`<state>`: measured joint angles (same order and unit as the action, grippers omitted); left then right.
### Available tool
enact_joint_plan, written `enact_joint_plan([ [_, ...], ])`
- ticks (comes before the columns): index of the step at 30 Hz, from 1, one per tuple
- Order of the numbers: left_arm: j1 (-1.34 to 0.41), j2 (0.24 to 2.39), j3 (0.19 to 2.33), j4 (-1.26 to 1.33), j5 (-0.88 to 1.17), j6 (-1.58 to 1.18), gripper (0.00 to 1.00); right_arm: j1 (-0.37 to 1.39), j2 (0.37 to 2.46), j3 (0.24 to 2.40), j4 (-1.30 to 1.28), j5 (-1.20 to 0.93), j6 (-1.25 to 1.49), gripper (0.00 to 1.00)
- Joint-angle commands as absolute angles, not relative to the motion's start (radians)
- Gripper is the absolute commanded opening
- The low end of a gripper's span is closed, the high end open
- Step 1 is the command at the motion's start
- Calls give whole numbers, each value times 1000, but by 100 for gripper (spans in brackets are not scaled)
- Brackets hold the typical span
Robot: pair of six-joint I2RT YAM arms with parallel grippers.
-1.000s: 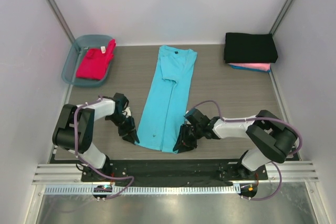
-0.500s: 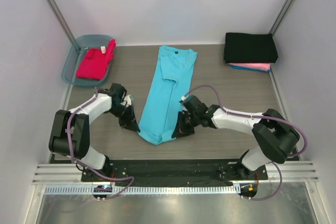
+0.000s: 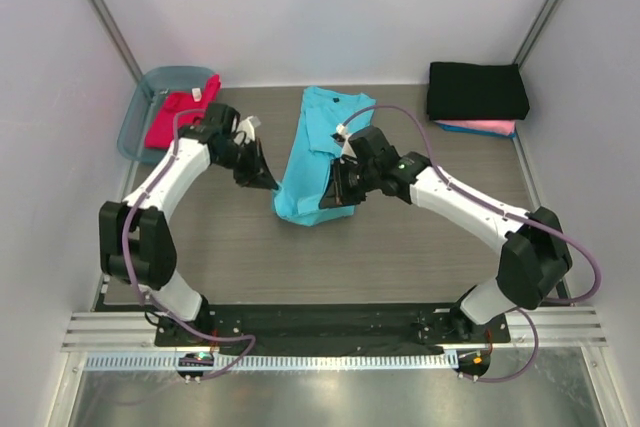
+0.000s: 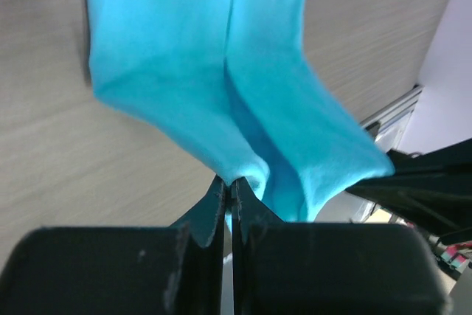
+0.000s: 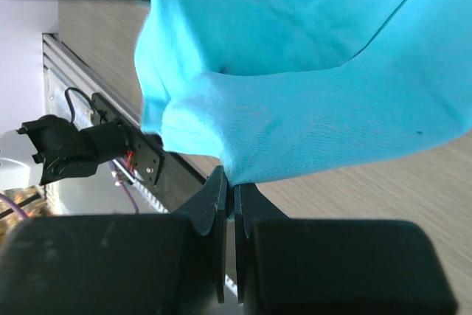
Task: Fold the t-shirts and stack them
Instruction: Fold the tshirt
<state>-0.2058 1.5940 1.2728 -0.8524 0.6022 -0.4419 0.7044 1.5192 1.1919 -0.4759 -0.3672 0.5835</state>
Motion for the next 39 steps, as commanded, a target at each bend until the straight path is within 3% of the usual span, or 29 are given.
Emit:
enact_joint_plan([
  [1, -196, 1676, 1419, -842, 623, -445, 0, 681, 1513, 1259, -552, -316, 485, 1],
  [6, -196, 1766, 1555, -862, 630, -445, 0, 617, 1529, 1241, -546, -304, 469, 1],
  [19, -198, 1962, 1666, -770, 638, -433, 0, 427, 1684, 1193, -371, -373, 462, 1],
  [28, -198, 2098, 1825, -764, 611, -408, 0, 374, 1785, 1250, -304, -374, 451, 1],
  [39, -198, 2172, 1865, -744, 603, -394, 0, 337, 1919, 1385, -291, -387, 423, 1],
])
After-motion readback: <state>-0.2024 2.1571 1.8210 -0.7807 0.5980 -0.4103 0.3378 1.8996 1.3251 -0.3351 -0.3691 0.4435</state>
